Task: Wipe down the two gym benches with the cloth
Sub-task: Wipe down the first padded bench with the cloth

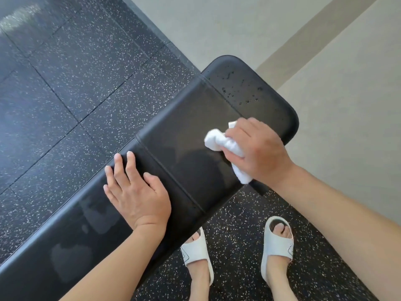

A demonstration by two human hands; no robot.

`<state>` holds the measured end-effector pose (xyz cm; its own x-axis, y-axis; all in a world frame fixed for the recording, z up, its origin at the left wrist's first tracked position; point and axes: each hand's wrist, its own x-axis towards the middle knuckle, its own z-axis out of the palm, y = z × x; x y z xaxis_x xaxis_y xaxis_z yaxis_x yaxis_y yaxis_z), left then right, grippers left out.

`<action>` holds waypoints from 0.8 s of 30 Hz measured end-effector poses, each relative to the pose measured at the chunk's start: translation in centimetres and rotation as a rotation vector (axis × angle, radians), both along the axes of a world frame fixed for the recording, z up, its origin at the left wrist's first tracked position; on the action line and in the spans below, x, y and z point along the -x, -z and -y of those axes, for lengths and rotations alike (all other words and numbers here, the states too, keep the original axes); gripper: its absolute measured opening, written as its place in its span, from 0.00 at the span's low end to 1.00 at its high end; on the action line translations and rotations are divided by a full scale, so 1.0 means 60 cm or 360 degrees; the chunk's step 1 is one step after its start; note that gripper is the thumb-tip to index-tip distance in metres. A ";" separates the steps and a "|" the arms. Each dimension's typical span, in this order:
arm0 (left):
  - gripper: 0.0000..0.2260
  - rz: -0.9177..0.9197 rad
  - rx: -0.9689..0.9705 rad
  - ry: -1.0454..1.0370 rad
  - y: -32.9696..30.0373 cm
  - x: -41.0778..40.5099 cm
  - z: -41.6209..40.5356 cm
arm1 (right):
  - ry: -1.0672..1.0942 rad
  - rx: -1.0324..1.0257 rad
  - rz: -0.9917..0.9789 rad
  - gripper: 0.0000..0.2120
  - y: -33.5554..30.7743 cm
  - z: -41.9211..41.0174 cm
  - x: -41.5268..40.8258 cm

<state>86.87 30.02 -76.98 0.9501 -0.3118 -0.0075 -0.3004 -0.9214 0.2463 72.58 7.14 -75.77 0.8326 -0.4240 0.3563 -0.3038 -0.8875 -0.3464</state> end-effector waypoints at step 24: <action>0.28 0.0036 -0.0010 -0.0004 0.000 0.001 0.009 | 0.0185 -0.0208 0.0056 0.07 0.012 -0.032 0.012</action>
